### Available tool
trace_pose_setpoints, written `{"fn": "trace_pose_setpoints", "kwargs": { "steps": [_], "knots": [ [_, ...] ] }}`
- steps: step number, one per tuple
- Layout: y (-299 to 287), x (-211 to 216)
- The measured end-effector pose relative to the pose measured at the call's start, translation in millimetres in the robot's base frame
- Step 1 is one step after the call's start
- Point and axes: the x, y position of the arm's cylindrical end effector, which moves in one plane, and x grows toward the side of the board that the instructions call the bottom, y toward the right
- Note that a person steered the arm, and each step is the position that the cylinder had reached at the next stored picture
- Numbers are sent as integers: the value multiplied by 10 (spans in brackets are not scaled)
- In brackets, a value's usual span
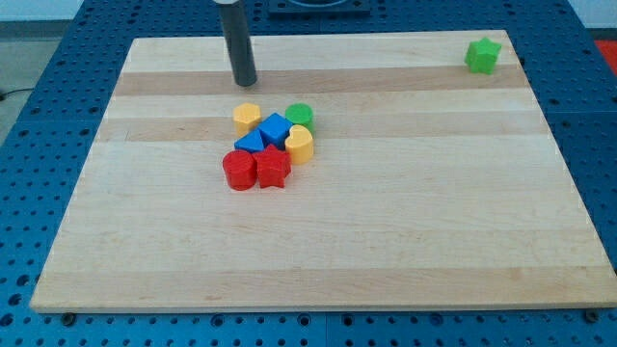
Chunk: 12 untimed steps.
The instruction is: Separate the red blocks and yellow heart from the group of blocks
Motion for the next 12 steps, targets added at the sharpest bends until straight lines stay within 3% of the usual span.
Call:
{"fn": "trace_pose_setpoints", "kwargs": {
  "steps": [2,4,5,6,9,10,12],
  "knots": [
    [253,-1],
    [992,-8],
    [1234,280],
    [904,920],
    [617,1629],
    [851,2023],
    [-165,2187]
  ]
}}
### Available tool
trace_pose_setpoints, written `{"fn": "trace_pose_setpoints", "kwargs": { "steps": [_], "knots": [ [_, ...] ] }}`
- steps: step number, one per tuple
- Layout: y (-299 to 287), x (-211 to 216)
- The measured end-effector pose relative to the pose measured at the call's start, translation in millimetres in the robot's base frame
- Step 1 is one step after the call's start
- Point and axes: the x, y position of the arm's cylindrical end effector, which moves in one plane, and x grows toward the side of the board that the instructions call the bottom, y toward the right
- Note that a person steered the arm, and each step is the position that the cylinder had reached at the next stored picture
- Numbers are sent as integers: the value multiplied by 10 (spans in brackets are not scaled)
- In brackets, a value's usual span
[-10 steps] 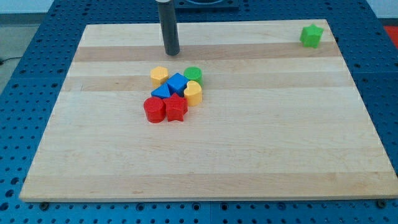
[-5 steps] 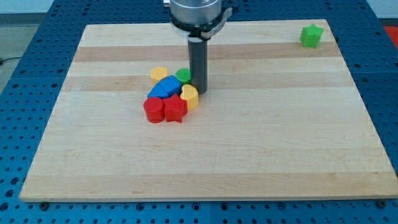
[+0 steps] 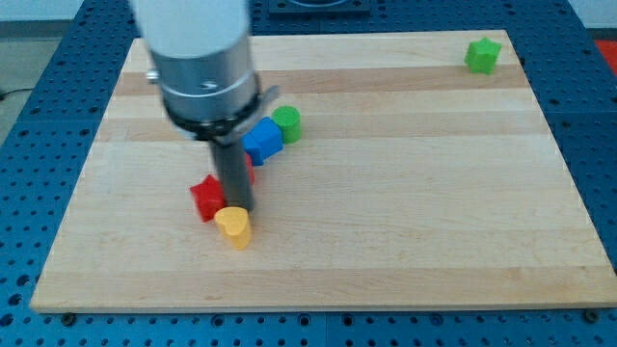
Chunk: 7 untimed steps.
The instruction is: Separate the red blocks and yellow heart from the group of blocks
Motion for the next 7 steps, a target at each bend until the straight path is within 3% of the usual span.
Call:
{"fn": "trace_pose_setpoints", "kwargs": {
  "steps": [2,4,5,6,7],
  "knots": [
    [124,-49],
    [-48,-541],
    [259,-431],
    [901,-582],
    [612,-727]
  ]
}}
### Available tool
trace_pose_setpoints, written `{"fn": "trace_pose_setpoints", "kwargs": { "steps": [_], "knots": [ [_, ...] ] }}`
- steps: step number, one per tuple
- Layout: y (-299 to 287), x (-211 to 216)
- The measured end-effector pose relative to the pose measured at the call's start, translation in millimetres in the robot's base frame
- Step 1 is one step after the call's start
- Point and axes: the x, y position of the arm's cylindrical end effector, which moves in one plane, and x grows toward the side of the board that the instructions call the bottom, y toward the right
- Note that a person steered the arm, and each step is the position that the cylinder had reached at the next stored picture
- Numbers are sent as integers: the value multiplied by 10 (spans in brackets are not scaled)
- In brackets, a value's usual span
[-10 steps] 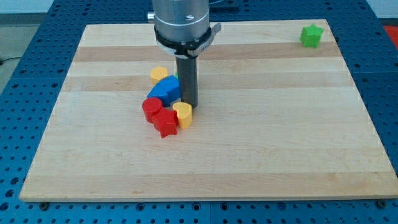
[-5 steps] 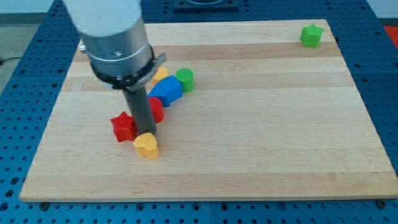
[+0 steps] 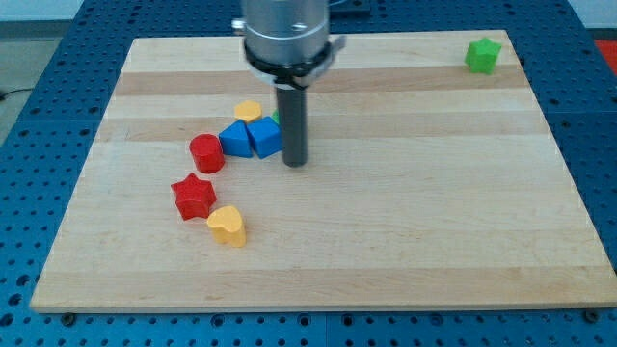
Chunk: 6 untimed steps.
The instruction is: Separate the red blocks and yellow heart from the group of blocks
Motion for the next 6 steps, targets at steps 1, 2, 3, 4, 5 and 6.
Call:
{"fn": "trace_pose_setpoints", "kwargs": {
  "steps": [1,2,3,4,5,6],
  "knots": [
    [-643,-107],
    [-1346,-170],
    [-847,10],
    [-93,-18],
    [557,-221],
    [202,-498]
  ]
}}
